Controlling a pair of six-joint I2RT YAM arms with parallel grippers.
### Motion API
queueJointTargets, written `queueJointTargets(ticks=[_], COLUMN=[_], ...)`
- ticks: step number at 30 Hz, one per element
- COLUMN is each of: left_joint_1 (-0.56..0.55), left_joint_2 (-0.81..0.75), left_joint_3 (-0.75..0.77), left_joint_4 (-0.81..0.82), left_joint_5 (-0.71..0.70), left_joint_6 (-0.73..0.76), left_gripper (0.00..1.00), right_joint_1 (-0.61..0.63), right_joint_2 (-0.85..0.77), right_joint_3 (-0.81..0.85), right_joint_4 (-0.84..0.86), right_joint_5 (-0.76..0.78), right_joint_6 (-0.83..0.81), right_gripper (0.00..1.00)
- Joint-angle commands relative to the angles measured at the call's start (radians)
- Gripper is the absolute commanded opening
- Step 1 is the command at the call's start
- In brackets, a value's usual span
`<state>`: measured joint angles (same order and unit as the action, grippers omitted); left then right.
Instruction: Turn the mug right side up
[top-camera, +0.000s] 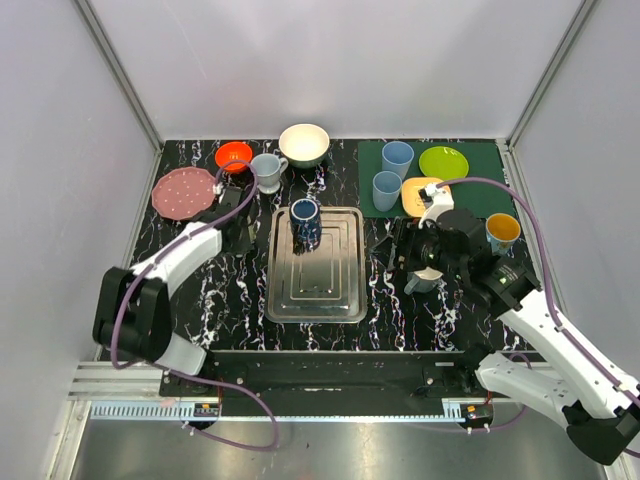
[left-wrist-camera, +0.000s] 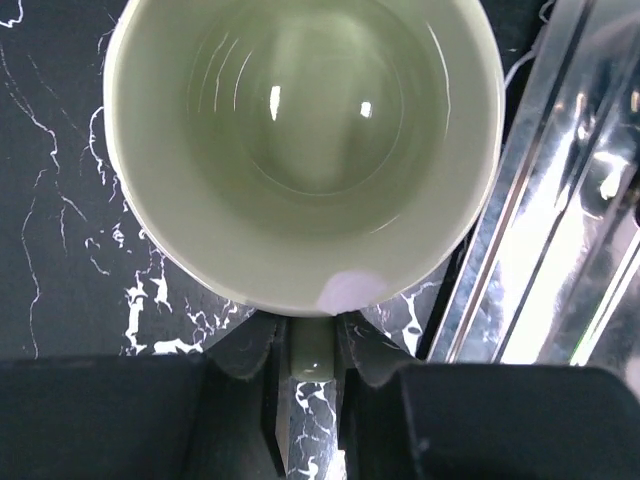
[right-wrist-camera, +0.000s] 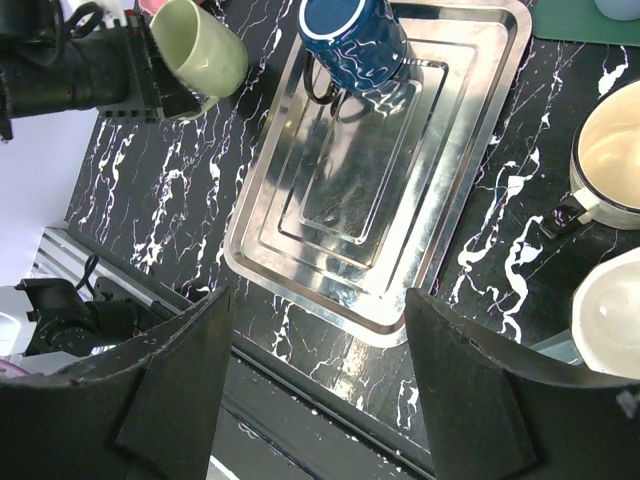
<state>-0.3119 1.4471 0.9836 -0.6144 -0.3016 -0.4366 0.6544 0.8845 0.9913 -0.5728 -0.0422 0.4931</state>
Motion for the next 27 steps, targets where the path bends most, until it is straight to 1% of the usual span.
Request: queueJointTargets(ticks=[1,8,12,15,16,17,19,20,23,24,26,27], left_joint_1=[0.031,0.089,0.092,0.096,0.097,0.099,0.100,0.100,0.100,0.100,0.088,0.076], left_joint_2=[0.056,0.177,0.240,0.268,0.274,0.274,0.271,0.266,0.222,0.175,0.100,0.014], left_joint_3=[0.095,0.174,0.233,0.240,0.240,0.240,0.236,0.236,0.233,0.233,0.213,0.184], left_joint_4=[0.146,0.162,0.156,0.154,0.154,0.153,0.154,0.153,0.134,0.122,0.104,0.105], left_joint_5=[-0.011,-0.010,-0.002,-0.005,-0.005,-0.005,-0.002,-0.002,-0.008,-0.011,-0.005,-0.002], left_joint_6=[0.019,0.047,0.065,0.065,0.065,0.064,0.061,0.061,0.044,0.032,-0.002,-0.011], left_gripper=[0.00,0.00,0.00,0.05,0.09,0.16,0.27,0.37,0.52,0.58,0.65,0.85], right_joint_1=[0.004,0.005,0.004,0.005,0.005,0.005,0.005,0.005,0.005,0.004,0.004,0.004], right_joint_2=[-0.022,-0.016,-0.015,-0.010,-0.010,-0.007,0.001,0.005,0.013,0.013,0.013,0.014], right_joint_3=[-0.006,-0.022,-0.020,-0.019,-0.019,-0.019,-0.020,-0.020,-0.019,-0.019,-0.020,-0.022], right_joint_4=[0.013,0.014,0.002,0.001,0.001,0.001,0.004,0.004,0.007,0.007,0.010,0.008], right_joint_5=[0.007,0.002,0.016,0.022,0.022,0.022,0.022,0.021,0.013,0.013,0.011,0.011], right_joint_6=[-0.002,-0.001,-0.010,-0.013,-0.013,-0.013,-0.016,-0.016,-0.014,-0.014,-0.016,-0.016], right_gripper=[0.73,0.73,0.73,0.73,0.73,0.73,0.73,0.73,0.73,0.73,0.73,0.73])
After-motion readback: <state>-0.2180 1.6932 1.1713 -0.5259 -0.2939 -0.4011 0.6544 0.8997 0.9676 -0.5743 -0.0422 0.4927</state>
